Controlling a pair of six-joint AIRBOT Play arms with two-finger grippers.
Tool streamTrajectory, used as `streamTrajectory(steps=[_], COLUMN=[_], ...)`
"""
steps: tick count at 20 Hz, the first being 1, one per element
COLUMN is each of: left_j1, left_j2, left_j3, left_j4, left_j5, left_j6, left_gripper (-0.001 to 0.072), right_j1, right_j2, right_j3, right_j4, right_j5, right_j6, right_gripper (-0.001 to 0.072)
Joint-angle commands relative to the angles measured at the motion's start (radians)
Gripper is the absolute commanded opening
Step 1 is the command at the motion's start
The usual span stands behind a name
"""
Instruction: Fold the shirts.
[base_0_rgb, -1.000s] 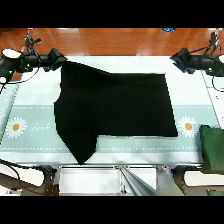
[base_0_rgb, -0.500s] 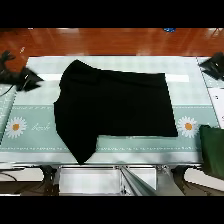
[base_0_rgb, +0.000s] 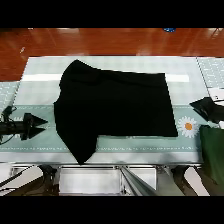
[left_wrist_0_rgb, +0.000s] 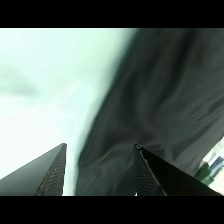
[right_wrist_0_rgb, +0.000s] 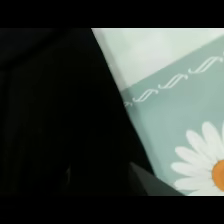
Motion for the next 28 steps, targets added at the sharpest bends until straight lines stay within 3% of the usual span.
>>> streamTrajectory(steps=[1, 10, 11, 12, 13, 16, 20, 25, 28], left_j1=[-0.013, -0.321, -0.328, -0.328, -0.327, -0.327, -0.327, -0.327, -0.327], left_j2=[0.013, -0.108, -0.109, -0.108, -0.105, -0.103, -0.103, -0.103, -0.103], left_j3=[-0.079, -0.075, -0.075, -0.075, -0.075, -0.075, -0.076, -0.076, -0.076], left_j4=[0.005, -0.024, -0.046, -0.076, -0.090, -0.090, -0.090, -0.090, -0.090], left_j5=[0.014, 0.123, 0.129, 0.122, 0.116, 0.119, 0.119, 0.124, 0.125], left_j6=[0.003, -0.012, -0.002, 0.046, 0.087, 0.100, 0.100, 0.100, 0.100], left_gripper=[0.0499, 0.0498, 0.0410, 0.0088, 0.0021, 0.0021, 0.0021, 0.0021, 0.0022], right_j1=[-0.004, -0.010, -0.010, -0.010, -0.010, -0.010, -0.010, -0.009, -0.008], right_j2=[0.050, 0.050, 0.050, 0.050, 0.050, 0.040, -0.048, -0.152, -0.236], right_j3=[-0.065, -0.064, -0.064, -0.065, -0.065, -0.101, -0.155, -0.156, -0.156], right_j4=[0.035, 0.023, -0.007, -0.068, -0.157, -0.354, -0.293, -0.288, -0.200], right_j5=[-0.009, -0.032, -0.040, -0.043, -0.042, 0.016, 0.154, 0.175, 0.170], right_j6=[-0.018, -0.017, -0.012, 0.010, 0.060, 0.209, 0.166, 0.158, 0.111], right_gripper=[0.0405, 0.0405, 0.0405, 0.0405, 0.0405, 0.0405, 0.0406, 0.0406, 0.0406])
